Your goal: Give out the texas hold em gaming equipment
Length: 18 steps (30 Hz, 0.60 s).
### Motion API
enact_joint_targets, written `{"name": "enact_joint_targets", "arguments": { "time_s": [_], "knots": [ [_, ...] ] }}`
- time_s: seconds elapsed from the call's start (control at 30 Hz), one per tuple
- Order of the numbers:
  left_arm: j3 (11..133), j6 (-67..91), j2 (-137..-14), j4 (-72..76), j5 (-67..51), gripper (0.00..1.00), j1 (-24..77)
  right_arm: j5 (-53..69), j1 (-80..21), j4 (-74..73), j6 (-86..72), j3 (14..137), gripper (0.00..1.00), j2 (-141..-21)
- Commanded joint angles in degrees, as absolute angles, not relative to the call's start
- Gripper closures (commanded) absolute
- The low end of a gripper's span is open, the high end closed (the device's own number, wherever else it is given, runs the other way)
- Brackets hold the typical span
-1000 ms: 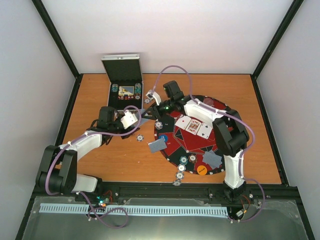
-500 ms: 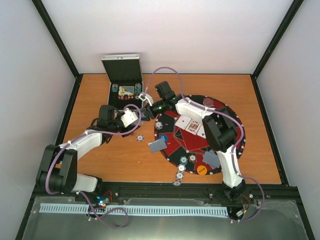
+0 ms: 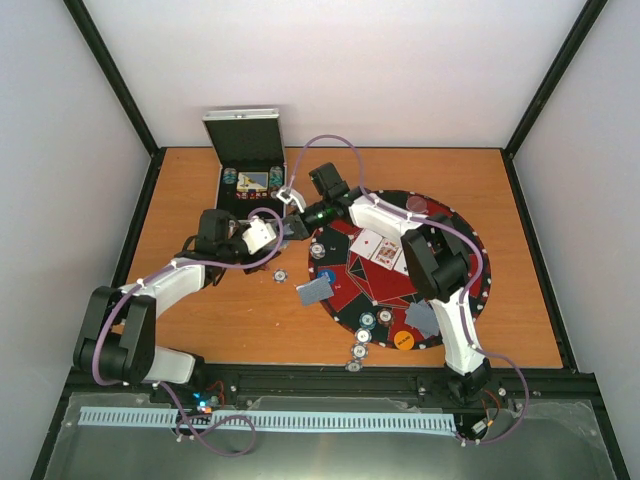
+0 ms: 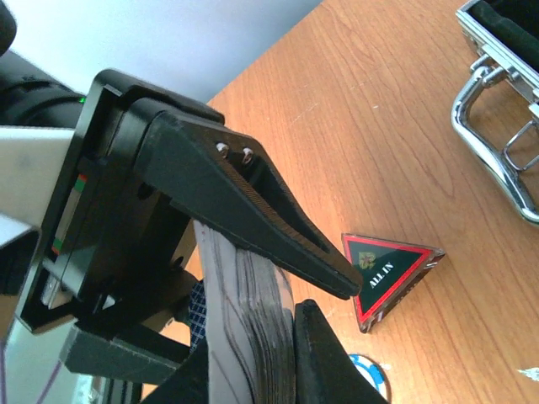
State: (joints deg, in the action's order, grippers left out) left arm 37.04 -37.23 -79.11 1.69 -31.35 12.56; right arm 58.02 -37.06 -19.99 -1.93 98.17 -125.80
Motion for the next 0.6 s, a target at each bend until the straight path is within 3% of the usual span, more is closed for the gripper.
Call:
{"name": "enact_joint_targets", "arguments": {
  "time_s": [0.0,0.13,0.23,0.33,0.57],
  "knots": [
    [39.75,-38.05,-79.69,4.73,-30.93,0.48,12.39,61.59,-37.92,-22.96,-0.71,100.16,0.95,-126.81],
    [39.62,-38.57,-79.8,4.92,-30.15,0.44,12.38,61.89,-37.9,-23.13,-0.44,100.51,0.97,-126.46],
    [39.24,-38.71,-79.65,4.9,-28.99,0.2,12.39,61.97,-37.67,-23.27,-0.27,100.68,0.97,-125.92],
    [39.26,-39.72,-79.4,3.22,-27.59,0.04,12.33,61.44,-36.94,-23.67,-0.03,100.48,0.97,-124.85],
    [43.65,-46.09,-79.94,-12.34,-31.93,0.0,10.71,58.98,-32.75,-22.16,-2.61,97.95,0.97,-121.31]
  ]
}}
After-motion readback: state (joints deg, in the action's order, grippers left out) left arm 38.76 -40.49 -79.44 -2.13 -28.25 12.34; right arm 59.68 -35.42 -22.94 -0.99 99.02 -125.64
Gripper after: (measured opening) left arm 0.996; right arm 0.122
